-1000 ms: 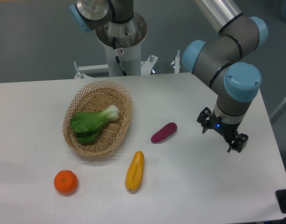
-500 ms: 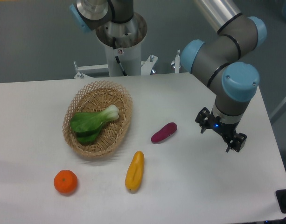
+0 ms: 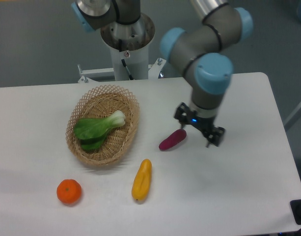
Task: Pick up the green vegetable from the basket
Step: 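Move the gripper over the wicker basket and lower toward the bok choy, then close the gripper on the green bok choy inside the basket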
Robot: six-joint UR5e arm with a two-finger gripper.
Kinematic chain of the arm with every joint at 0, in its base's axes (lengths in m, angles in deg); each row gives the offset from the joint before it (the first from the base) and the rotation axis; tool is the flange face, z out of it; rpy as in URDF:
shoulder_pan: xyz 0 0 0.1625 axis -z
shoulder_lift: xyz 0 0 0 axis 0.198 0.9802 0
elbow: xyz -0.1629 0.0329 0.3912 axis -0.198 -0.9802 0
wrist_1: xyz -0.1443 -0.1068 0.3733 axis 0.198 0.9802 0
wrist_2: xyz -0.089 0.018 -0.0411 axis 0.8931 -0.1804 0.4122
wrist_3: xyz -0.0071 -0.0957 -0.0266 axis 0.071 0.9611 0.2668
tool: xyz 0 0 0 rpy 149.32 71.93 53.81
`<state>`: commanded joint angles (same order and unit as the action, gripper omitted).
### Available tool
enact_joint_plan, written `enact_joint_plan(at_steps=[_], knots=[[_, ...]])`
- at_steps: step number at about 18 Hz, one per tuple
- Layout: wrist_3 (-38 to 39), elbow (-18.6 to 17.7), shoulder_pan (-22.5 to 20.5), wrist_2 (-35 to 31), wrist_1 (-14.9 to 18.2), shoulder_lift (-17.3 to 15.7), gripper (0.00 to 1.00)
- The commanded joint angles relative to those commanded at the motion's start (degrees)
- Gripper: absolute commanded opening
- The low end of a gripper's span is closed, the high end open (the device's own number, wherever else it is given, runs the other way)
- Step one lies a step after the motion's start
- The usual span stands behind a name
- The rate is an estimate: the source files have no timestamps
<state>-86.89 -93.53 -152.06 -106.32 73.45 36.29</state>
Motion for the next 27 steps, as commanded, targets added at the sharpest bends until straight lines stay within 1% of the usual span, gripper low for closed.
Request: enact_joint_plan(at_steps=[3,9,11,14,18,21,22,25,27], knots=[[0.1,-2.9,3.7,0.1,0.1,-1.3,1.0],[2.0,-6.2,10.3,0.2,0.5,-2.6,1.0],[4.0,-7.7,12.0,0.2,0.2,-2.7,1.0],[8.4,-8.4,14.7,0.1,0.0,-1.9,1.0],[8.6,-11.8,15.8,0.0,-0.4,-1.7,1.0],[10.1,-12.1,17.5,-0.1,-0.4,-0.4,1.0],[11.2,-12.1,17.6,-0.1,-1.0,0.3,1.0],[12.2,-12.3,18.7,-0.3,-3.9,1.8,1.0],[12.3,-12.5,18.9,-0.3,-4.6,2.8,1.0]])
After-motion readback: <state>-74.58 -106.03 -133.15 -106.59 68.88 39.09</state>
